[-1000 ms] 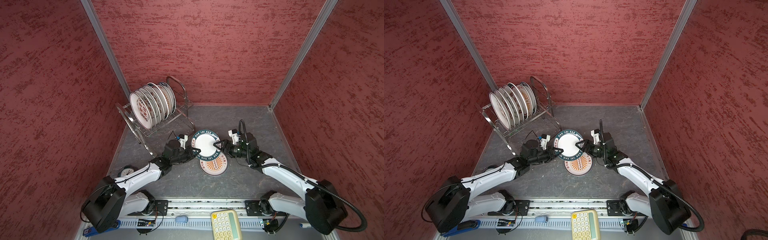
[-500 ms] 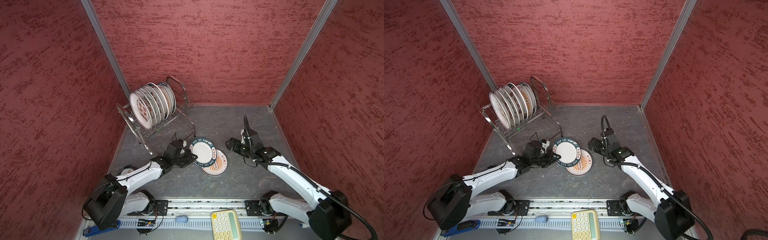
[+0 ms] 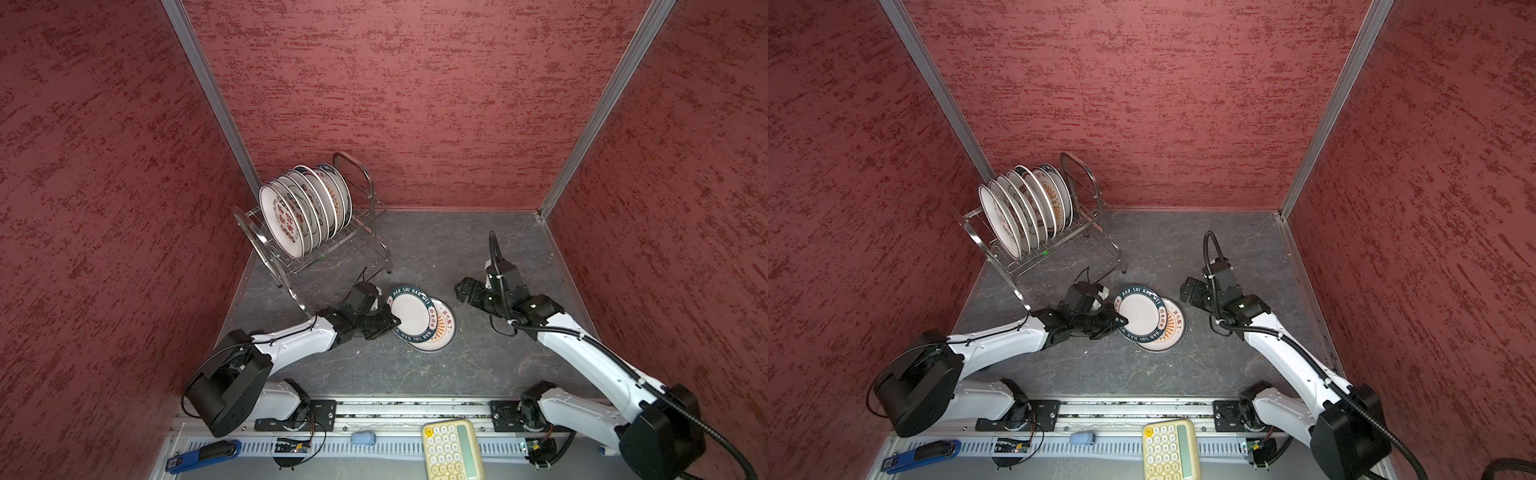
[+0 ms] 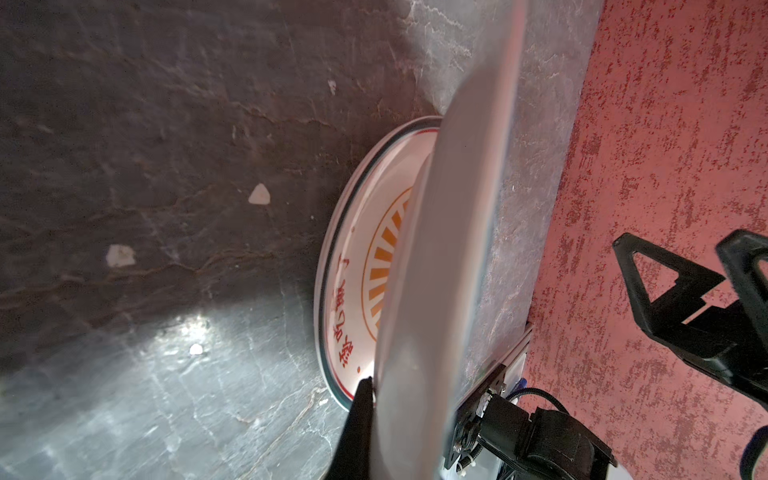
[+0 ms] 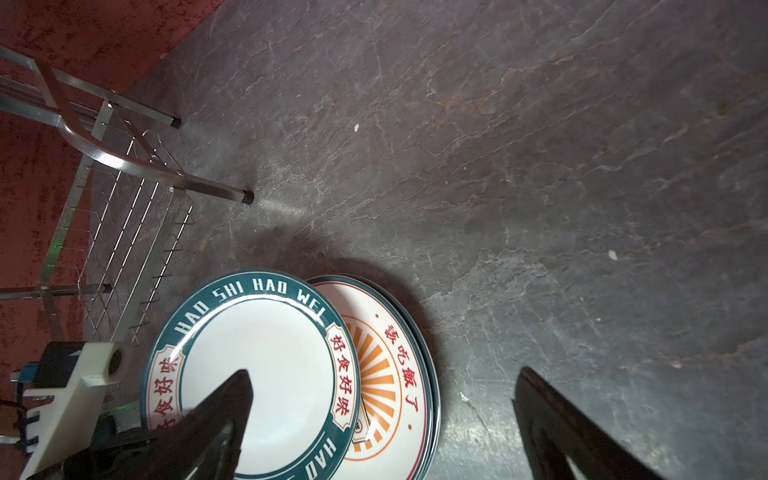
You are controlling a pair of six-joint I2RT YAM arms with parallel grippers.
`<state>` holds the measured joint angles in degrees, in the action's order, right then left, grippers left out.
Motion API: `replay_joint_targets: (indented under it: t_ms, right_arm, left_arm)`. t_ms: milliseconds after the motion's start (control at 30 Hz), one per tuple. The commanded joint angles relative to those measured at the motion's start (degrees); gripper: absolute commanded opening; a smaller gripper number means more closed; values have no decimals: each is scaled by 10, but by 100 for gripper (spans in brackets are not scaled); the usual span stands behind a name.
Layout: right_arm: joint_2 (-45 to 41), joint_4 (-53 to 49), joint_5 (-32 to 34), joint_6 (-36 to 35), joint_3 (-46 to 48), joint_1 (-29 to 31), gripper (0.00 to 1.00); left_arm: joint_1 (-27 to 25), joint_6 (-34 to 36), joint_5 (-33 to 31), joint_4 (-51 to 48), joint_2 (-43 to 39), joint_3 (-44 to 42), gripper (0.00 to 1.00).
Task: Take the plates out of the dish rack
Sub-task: 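Lower the green-rimmed plate onto the stack with left gripper while right gripper withdraws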
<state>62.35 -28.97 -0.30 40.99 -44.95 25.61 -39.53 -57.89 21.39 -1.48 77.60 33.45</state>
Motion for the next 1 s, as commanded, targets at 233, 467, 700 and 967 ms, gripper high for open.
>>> replay_joint_targets:
  t_ms: [233, 467, 700, 967]
  right_arm:
    - [-21, 7, 7, -9, 16, -7, 99]
    - [-32, 5, 5, -11, 21, -7, 99]
    - [-38, 7, 4, -14, 29, -9, 99]
    - [-36, 16, -2, -17, 34, -11, 99]
  left_arm:
    - [-30, -14, 5, -8, 25, 29, 5]
    - [-50, -18, 8, -26, 57, 56, 12]
    - [-56, -23, -2, -50, 68, 69, 30]
    - [-60, -11, -26, -120, 81, 109, 41]
